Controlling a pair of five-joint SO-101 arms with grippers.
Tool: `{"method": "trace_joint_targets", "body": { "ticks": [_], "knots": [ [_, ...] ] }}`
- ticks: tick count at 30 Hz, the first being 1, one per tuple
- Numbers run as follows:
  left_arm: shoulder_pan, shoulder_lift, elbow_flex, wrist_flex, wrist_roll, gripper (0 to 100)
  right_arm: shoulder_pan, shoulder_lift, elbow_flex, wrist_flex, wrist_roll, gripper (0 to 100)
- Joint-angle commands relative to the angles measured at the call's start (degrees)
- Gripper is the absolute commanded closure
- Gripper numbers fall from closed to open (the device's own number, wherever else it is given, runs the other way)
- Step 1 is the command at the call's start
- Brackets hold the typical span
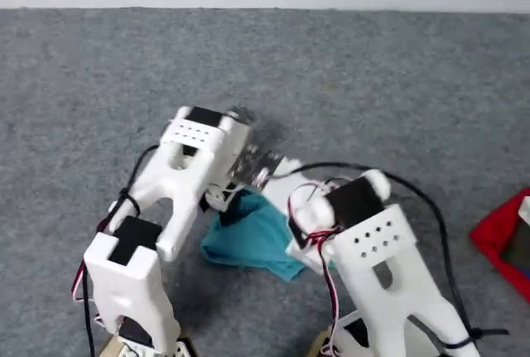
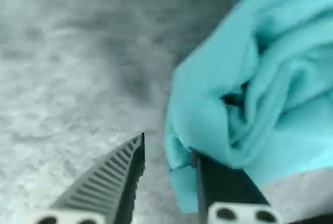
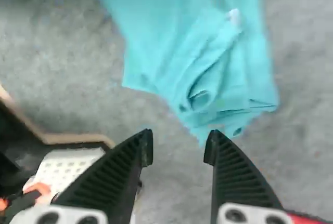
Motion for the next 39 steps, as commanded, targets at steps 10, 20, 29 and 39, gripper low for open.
{"method": "trace_joint_targets", "body": {
  "ticks": [10, 20, 29, 39],
  "knots": [
    [-7.6, -1.6, -25.9, 9.3, 9.3, 86, 0.1, 3.7, 1.6, -6.9, -0.6, 82.2],
    [-30.6, -7.0, -20.0, 9.8, 1.7, 86, 0.0, 14.9, 1.3, -18.5, -0.2, 82.2],
    [-46.2, -10.5, -8.6, 9.8, -6.9, 86, -0.1, 22.2, 1.2, -25.4, -0.1, 82.4],
    [-56.5, -10.6, -3.6, 9.7, -14.3, 86, 0.0, 27.0, 1.2, -26.9, 11.0, 96.4]
  ]
}}
